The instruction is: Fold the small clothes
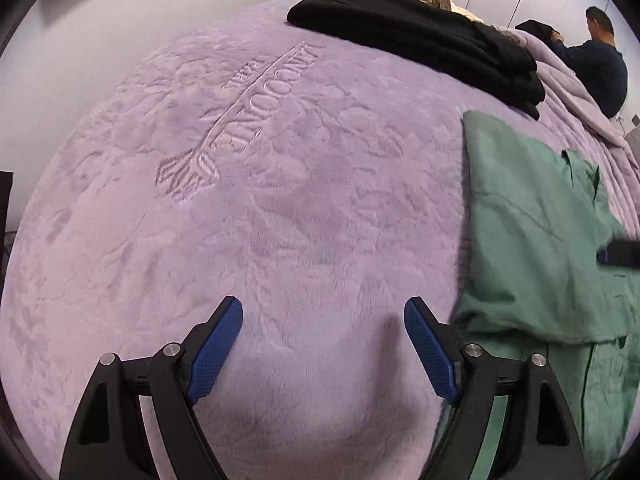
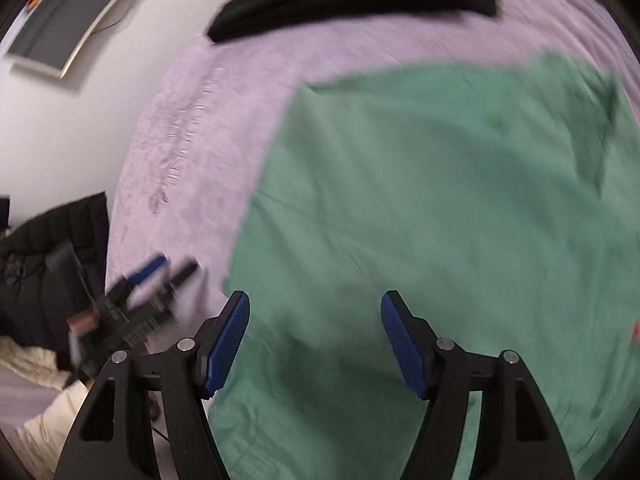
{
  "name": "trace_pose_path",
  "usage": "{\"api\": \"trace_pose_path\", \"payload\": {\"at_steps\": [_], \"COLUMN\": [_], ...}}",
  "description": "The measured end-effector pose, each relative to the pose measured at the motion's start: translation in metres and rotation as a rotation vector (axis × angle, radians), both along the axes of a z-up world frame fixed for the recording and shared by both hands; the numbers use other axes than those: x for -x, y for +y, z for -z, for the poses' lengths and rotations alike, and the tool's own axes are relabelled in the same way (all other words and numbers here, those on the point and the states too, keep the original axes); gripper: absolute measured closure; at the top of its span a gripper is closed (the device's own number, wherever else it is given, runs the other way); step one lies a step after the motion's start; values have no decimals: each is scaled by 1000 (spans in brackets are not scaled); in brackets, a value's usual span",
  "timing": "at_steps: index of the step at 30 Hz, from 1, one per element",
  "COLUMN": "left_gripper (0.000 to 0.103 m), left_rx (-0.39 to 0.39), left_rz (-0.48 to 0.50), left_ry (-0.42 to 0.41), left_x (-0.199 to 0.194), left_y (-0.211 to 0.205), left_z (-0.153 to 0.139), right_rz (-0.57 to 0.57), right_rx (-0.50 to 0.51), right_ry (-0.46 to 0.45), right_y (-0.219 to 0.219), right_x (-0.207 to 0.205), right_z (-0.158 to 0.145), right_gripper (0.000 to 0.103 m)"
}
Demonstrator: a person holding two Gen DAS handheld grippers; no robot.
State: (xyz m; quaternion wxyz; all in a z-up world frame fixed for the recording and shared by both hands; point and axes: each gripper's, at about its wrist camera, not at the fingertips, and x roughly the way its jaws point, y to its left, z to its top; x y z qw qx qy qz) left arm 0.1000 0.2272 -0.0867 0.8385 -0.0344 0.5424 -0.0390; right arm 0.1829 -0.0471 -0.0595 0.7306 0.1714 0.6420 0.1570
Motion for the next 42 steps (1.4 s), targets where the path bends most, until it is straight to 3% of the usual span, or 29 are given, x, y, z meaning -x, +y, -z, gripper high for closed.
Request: {"api": "trace_pose_path", "payload": {"at_steps": [5, 8, 11, 12, 13, 14, 15, 16, 17, 18, 20, 23, 25, 29, 30, 33, 36, 37, 39, 40, 42], "left_gripper": [19, 19, 21, 42, 54, 76, 91, 95, 95, 98, 98, 98, 98, 98, 98, 97, 97, 97, 97, 97, 97], "left_rx": [164, 170, 133, 116, 112, 127, 152, 170, 173, 170, 160, 128, 103, 56, 48, -8, -12, -7, -8, -9, -10], "left_rz": [141, 225, 243, 235, 225, 207, 191, 172, 165, 160, 153, 138, 106, 48, 53, 94, 121, 128, 143, 150, 161], "left_ry": [7, 36, 96, 108, 124, 141, 147, 144, 134, 115, 96, 84, 73, 74, 72, 63, 109, 134, 189, 215, 257], "left_x": [-61, -98, -123, -128, -132, -135, -136, -136, -135, -134, -133, -138, -141, -140, -137, -118, -90, -79, -59, -48, -28], "left_y": [-41, -81, -111, -117, -120, -120, -118, -115, -114, -111, -107, -104, -102, -85, -79, -70, -65, -64, -66, -68, -72], "left_z": [-17, -5, 16, 21, 24, 26, 25, 23, 22, 19, 17, 20, 23, 16, 11, -3, -8, -8, -4, -1, 2], "right_rz": [287, 445, 615, 669, 723, 753, 780, 800, 806, 806, 777, 681, 662, 681, 677, 631, 566, 546, 507, 496, 468], "right_rx": [-28, -8, -17, -22, -32, -42, -52, -70, -90, -96, -76, 31, 67, 36, 41, 69, 75, 83, 111, 116, 120], "right_ry": [74, 75, 90, 98, 109, 119, 134, 150, 162, 165, 124, 33, 63, 118, 121, 144, 167, 173, 180, 180, 181], "right_y": [-71, -114, -151, -162, -174, -181, -185, -191, -195, -198, -199, -192, -192, -194, -194, -191, -180, -176, -166, -163, -154], "right_x": [39, 56, 74, 80, 88, 93, 98, 102, 103, 102, 92, 75, 74, 91, 94, 103, 113, 115, 120, 123, 131], "right_z": [24, 26, 34, 37, 41, 44, 50, 55, 61, 63, 56, 39, 48, 61, 59, 52, 46, 44, 40, 38, 34], "right_gripper": [30, 30, 30, 30, 30, 32, 39, 47, 76, 97, 97, 97, 97, 94, 89, 88, 85, 82, 54, 48, 45]}}
